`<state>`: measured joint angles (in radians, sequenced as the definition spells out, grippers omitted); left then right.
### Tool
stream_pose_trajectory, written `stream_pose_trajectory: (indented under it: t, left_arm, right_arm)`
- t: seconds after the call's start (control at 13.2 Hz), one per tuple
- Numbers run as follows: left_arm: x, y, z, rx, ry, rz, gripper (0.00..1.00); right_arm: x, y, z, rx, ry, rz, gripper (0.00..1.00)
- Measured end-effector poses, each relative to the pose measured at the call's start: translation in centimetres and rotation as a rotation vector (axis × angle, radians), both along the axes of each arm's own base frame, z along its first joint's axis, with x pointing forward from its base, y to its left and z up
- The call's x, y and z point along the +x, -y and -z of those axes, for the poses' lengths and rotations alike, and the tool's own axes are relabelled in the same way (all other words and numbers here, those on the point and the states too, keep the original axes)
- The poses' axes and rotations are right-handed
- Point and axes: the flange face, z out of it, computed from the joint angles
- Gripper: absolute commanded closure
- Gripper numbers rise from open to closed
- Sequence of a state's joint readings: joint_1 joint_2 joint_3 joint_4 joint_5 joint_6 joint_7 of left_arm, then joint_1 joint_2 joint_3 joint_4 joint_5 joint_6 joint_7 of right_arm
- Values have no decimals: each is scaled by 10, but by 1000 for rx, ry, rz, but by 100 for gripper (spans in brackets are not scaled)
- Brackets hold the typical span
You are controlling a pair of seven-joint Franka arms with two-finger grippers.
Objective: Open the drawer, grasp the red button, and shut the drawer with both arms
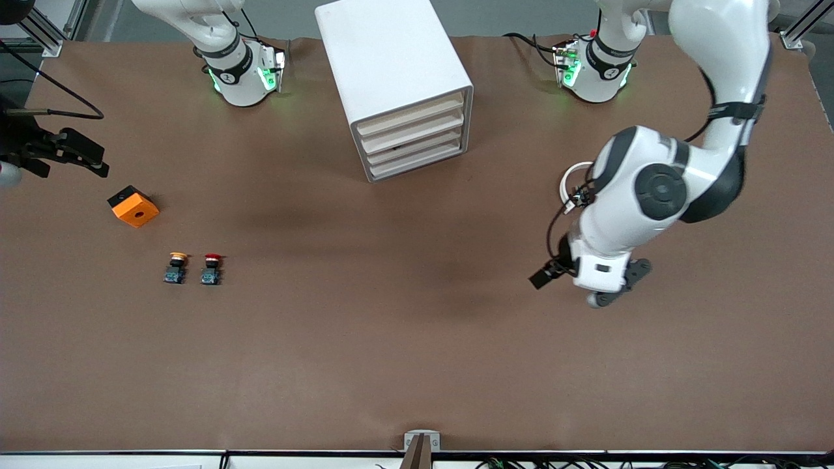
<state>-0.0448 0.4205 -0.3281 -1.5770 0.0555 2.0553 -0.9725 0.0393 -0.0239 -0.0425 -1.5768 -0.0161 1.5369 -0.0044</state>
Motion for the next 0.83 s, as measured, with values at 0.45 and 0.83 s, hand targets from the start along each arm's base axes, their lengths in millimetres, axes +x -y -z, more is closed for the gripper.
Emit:
stream_pose_trajectory:
  t: [0.45,0.83]
  left_arm:
    - [-1,-128,-77,64,5,82,0]
    - [-44,-163,-153,118,-43,173,0]
  right_arm:
    - [0,-3,1,0,-3,-5,0]
    - [0,-1,2,0,-5,-3,0]
